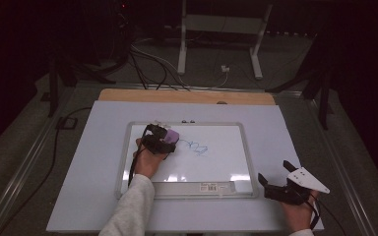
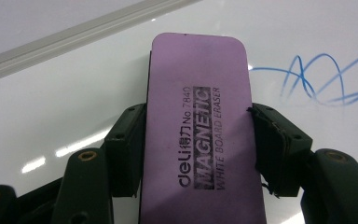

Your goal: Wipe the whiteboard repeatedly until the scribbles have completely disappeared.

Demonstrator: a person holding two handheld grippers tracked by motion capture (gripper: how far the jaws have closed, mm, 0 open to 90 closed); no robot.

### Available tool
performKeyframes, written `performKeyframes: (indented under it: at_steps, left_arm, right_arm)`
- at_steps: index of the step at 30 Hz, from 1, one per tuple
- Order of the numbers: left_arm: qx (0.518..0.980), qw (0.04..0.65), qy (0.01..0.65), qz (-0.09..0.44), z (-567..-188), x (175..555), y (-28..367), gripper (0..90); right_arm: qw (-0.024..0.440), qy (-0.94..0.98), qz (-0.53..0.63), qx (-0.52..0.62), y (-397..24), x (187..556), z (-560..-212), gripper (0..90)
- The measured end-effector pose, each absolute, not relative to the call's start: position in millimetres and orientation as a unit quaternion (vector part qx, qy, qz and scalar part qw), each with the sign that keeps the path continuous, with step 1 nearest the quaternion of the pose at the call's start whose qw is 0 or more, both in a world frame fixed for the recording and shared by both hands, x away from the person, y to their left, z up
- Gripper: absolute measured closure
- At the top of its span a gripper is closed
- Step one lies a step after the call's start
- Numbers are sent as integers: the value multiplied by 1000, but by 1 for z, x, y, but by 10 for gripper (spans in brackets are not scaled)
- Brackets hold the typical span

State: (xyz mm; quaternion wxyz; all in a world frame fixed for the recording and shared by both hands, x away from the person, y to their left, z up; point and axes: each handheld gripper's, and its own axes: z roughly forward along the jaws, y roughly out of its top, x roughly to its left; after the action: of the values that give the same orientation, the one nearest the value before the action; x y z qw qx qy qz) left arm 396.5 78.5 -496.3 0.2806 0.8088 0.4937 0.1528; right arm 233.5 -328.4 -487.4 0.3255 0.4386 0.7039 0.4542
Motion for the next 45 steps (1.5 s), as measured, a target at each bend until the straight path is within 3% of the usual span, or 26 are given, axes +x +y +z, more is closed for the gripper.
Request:
performKeyframes:
  at_steps: [7, 14, 17, 25, 30, 37, 45]
  left_arm:
    - [827, 284, 465, 140, -496, 393, 61, 416]
    - [869, 295, 380, 115, -495, 369, 25, 415]
    - [867, 297, 385, 112, -495, 370, 28, 415]
    - [830, 258, 461, 179, -494, 392, 70, 415]
    - [804, 270, 506, 156, -496, 405, 88, 416]
    - [819, 260, 486, 160, -494, 408, 62, 416]
    - [854, 290, 413, 124, -498, 385, 15, 414]
  right_arm:
    - [325, 707, 453, 436, -327, 234, -488, 3]
    - [325, 706, 453, 436, -327, 234, -488, 3]
    - [325, 704, 454, 438, -329, 234, -488, 3]
    - [327, 703, 454, 439, -330, 233, -487, 3]
    - [326, 704, 453, 439, -329, 233, -487, 3]
    - [326, 705, 453, 438, -328, 234, -488, 3]
    - [325, 706, 452, 437, -327, 234, -488, 3]
